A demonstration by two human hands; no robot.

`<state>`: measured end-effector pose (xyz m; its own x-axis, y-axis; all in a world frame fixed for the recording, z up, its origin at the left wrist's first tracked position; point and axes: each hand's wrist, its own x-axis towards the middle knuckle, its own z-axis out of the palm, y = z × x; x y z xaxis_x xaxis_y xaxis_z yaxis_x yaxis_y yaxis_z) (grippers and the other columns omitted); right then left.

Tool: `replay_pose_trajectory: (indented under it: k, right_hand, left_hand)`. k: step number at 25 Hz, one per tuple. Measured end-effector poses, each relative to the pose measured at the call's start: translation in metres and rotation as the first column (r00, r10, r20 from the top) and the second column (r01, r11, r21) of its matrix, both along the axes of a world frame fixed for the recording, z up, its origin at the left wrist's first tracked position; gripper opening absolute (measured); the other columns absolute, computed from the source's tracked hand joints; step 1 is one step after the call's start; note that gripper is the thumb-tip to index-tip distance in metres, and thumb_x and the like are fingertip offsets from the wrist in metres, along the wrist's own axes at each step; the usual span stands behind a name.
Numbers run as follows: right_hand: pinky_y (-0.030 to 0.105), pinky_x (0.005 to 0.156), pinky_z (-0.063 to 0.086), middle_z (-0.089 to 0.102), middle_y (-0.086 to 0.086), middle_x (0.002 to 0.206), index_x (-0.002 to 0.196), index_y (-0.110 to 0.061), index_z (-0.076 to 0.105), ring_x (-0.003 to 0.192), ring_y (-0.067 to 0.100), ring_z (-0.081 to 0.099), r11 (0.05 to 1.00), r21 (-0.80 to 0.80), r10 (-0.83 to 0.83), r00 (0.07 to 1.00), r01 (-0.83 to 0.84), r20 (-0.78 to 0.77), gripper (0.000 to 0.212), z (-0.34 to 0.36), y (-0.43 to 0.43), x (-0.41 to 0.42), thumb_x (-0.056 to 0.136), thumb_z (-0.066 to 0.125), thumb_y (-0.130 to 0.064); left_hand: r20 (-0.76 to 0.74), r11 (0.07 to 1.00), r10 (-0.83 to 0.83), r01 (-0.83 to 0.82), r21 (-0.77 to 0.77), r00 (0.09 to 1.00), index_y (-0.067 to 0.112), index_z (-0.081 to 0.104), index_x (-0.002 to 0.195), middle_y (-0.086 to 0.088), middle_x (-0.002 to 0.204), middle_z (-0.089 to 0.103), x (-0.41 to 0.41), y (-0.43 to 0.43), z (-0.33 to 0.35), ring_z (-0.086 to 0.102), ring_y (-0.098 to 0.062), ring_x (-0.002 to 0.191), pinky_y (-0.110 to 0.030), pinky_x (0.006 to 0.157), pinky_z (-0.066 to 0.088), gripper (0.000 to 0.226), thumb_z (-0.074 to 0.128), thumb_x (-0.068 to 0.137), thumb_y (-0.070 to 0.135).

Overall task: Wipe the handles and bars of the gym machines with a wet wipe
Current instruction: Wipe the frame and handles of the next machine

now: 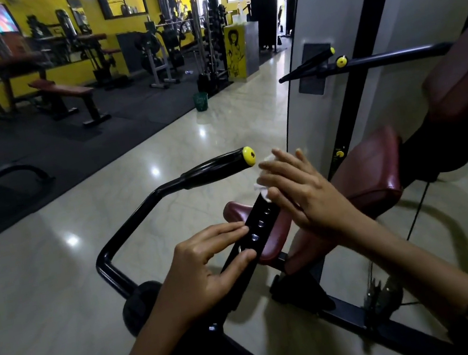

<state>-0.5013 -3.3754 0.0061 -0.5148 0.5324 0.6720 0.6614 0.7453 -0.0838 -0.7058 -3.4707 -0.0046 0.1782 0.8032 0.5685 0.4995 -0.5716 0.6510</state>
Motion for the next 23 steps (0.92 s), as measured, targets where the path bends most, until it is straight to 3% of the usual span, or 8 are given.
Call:
replay_pose_trajectory:
  k: [3, 6, 10, 13, 16, 20, 23]
  right_hand:
    - [0.034, 0.117, 0.014, 0.034, 0.013, 0.146, 0.135, -0.001, 0.041, 0.141, 0.029, 0.019, 0.992, -0.081, 0.076, 0.97, -0.097, -0.232, 0.045, -0.032, -0.025, -0.01, 0.102, 0.027, -0.028]
    - [0.038, 0.116, 0.015, 0.025, 0.012, 0.15, 0.144, -0.01, 0.025, 0.139, 0.039, 0.02, 0.972, -0.083, 0.173, 0.904, -0.222, -0.391, 0.044, -0.061, -0.042, -0.018, 0.102, 0.03, -0.023]
    - [0.023, 0.116, 0.013, 0.012, 0.008, 0.155, 0.144, -0.009, 0.02, 0.143, 0.023, 0.01, 0.949, -0.295, -0.084, 0.804, -0.116, -0.589, 0.051, -0.041, -0.029, -0.024, 0.101, 0.026, -0.035]
    - [0.028, 0.117, 0.013, 0.009, 0.009, 0.156, 0.146, -0.012, 0.016, 0.144, 0.021, 0.009, 0.931, -0.309, -0.049, 0.775, -0.193, -0.63, 0.052, -0.052, -0.053, -0.034, 0.1, 0.028, -0.035]
    - [0.033, 0.116, 0.019, 0.02, 0.002, 0.153, 0.143, -0.018, 0.024, 0.142, 0.021, 0.019, 0.931, -0.256, 0.018, 0.734, -0.259, -0.679, 0.047, -0.072, -0.077, -0.041, 0.1, 0.034, -0.034]
    - [0.031, 0.117, 0.015, 0.02, -0.002, 0.153, 0.141, -0.015, 0.029, 0.143, 0.013, 0.014, 0.909, -0.347, -0.109, 0.672, -0.231, -0.732, 0.048, -0.04, -0.045, -0.035, 0.097, 0.038, -0.031]
    - [0.035, 0.115, 0.023, 0.035, 0.007, 0.146, 0.135, -0.006, 0.04, 0.142, 0.023, 0.021, 0.961, -0.219, 0.0, 0.792, -0.17, -0.61, 0.043, -0.042, -0.049, -0.029, 0.096, 0.043, -0.023]
  left_hand:
    - [-0.005, 1.0, 0.006, -0.006, 0.002, 1.0, 0.022, 0.068, 0.106, 0.017, 0.107, 0.064, 0.0, 0.0, 0.0, 0.06, 0.006, 0.102, -0.011, 0.088, 0.045, 0.035, 0.065, 0.077, 0.04]
    - [-0.011, 1.0, -0.001, 0.002, 0.014, 1.0, 0.021, 0.068, 0.106, 0.018, 0.107, 0.064, 0.001, 0.0, 0.0, 0.06, 0.006, 0.102, -0.01, 0.088, 0.045, 0.034, 0.065, 0.077, 0.038]
    - [0.0, 1.0, 0.002, -0.002, 0.005, 1.0, 0.021, 0.069, 0.106, 0.015, 0.107, 0.066, 0.0, 0.001, -0.001, 0.061, 0.005, 0.101, -0.015, 0.087, 0.048, 0.034, 0.066, 0.077, 0.038]
    - [-0.005, 1.0, 0.011, -0.011, 0.002, 1.0, 0.02, 0.07, 0.105, 0.012, 0.107, 0.067, -0.001, 0.002, -0.002, 0.061, 0.004, 0.101, -0.016, 0.087, 0.049, 0.034, 0.066, 0.077, 0.038]
    - [-0.012, 1.0, 0.01, -0.01, 0.011, 1.0, 0.021, 0.069, 0.105, 0.013, 0.106, 0.067, 0.001, 0.001, -0.001, 0.061, 0.005, 0.101, -0.013, 0.087, 0.047, 0.033, 0.066, 0.076, 0.038]
    - [-0.011, 1.0, 0.012, -0.012, 0.016, 1.0, 0.02, 0.069, 0.104, 0.012, 0.106, 0.067, 0.0, 0.002, -0.001, 0.061, 0.005, 0.101, -0.011, 0.087, 0.046, 0.033, 0.066, 0.076, 0.038]
    - [-0.004, 1.0, 0.011, -0.011, 0.019, 1.0, 0.019, 0.07, 0.103, 0.01, 0.105, 0.068, 0.001, 0.001, -0.001, 0.061, 0.004, 0.1, -0.013, 0.087, 0.047, 0.033, 0.066, 0.076, 0.037]
